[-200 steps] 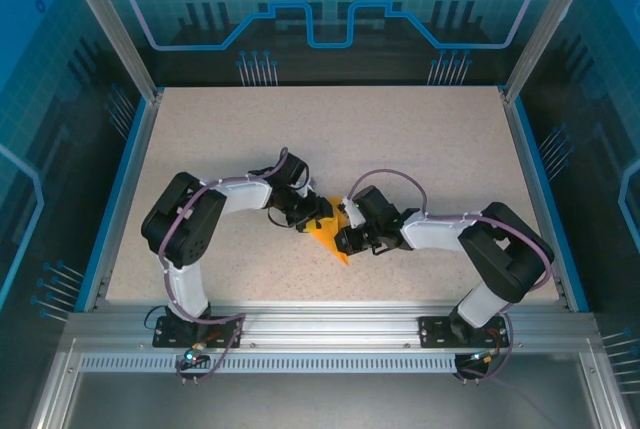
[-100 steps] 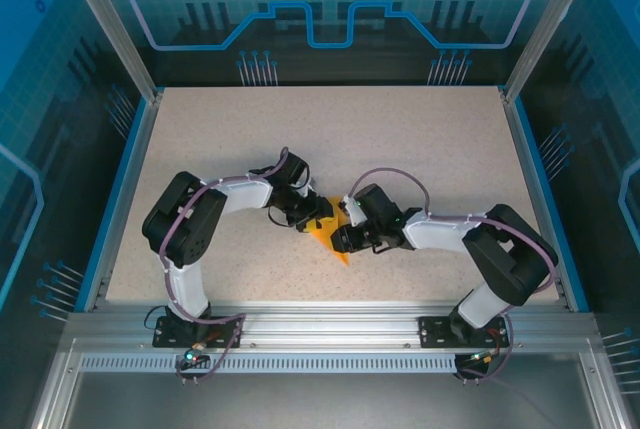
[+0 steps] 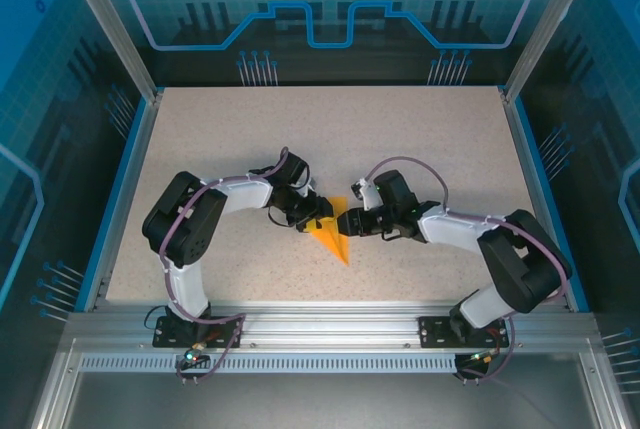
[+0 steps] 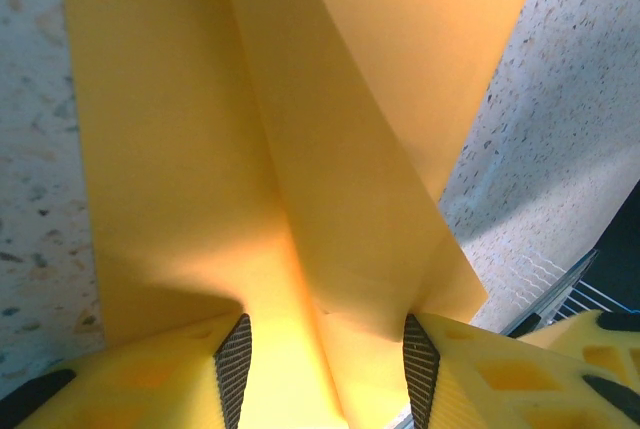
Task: Fold a paper plane with a square sheet of paper (fold left side to right side)
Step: Fourth fold the wing at the center of the table.
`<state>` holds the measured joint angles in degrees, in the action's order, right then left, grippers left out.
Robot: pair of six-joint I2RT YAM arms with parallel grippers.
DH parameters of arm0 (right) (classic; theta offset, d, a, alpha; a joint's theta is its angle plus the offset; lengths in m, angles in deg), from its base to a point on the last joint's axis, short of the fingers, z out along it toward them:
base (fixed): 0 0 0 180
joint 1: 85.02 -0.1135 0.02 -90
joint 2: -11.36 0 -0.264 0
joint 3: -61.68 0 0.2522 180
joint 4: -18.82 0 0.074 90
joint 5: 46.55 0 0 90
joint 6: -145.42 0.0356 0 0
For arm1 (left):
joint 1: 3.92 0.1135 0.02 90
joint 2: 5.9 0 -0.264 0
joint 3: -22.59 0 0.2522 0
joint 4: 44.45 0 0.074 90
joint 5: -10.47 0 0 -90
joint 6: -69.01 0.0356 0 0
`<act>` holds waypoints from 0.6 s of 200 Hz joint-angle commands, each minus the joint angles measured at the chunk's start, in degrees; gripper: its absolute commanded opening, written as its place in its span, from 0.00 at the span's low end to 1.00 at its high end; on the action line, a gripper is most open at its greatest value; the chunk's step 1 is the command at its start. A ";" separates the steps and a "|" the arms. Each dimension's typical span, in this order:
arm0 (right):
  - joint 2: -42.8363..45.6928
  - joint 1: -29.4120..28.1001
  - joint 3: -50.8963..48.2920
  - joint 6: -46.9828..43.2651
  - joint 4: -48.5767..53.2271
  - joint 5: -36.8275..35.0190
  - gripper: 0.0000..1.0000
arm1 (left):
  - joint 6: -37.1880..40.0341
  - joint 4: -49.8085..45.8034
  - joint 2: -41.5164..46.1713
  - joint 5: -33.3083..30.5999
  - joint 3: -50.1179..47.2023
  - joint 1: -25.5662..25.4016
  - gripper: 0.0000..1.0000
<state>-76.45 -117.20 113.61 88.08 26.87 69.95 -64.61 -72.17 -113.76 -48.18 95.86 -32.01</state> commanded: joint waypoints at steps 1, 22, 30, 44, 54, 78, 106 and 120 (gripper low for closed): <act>-2.78 0.35 0.74 1.42 -1.99 3.48 0.39 | 0.02 -3.45 -1.66 -2.00 -0.18 -0.46 0.48; -4.24 0.12 1.00 1.77 -2.03 2.87 0.37 | 0.02 -3.30 -1.60 -1.98 -0.27 -0.49 0.48; -4.62 0.10 1.03 1.92 -2.09 2.77 0.37 | 0.02 -3.42 -1.62 -1.98 -0.24 -0.51 0.48; -5.23 -0.02 1.28 2.03 -2.42 2.98 0.36 | 0.02 -3.40 -1.57 -1.94 -0.22 -0.51 0.48; -5.67 -0.11 1.37 2.05 -2.55 3.30 0.34 | 0.02 -3.45 -1.57 -2.00 -0.18 -0.48 0.48; -7.34 -0.48 2.08 2.13 -2.55 3.91 0.27 | -0.02 -3.44 -1.51 -1.98 -0.20 -0.55 0.48; -8.09 -0.66 2.69 2.13 -2.16 3.67 0.20 | 0.02 -3.50 -1.49 -1.96 -0.18 -0.47 0.48; -7.97 -0.66 2.93 1.82 -1.39 3.01 0.15 | 0.12 -3.56 -1.54 -2.04 -0.18 -0.50 0.48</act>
<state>-83.94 -117.38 114.99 90.29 25.01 72.44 -64.59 -72.19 -113.76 -48.18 95.86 -32.01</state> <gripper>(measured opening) 0.176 0.485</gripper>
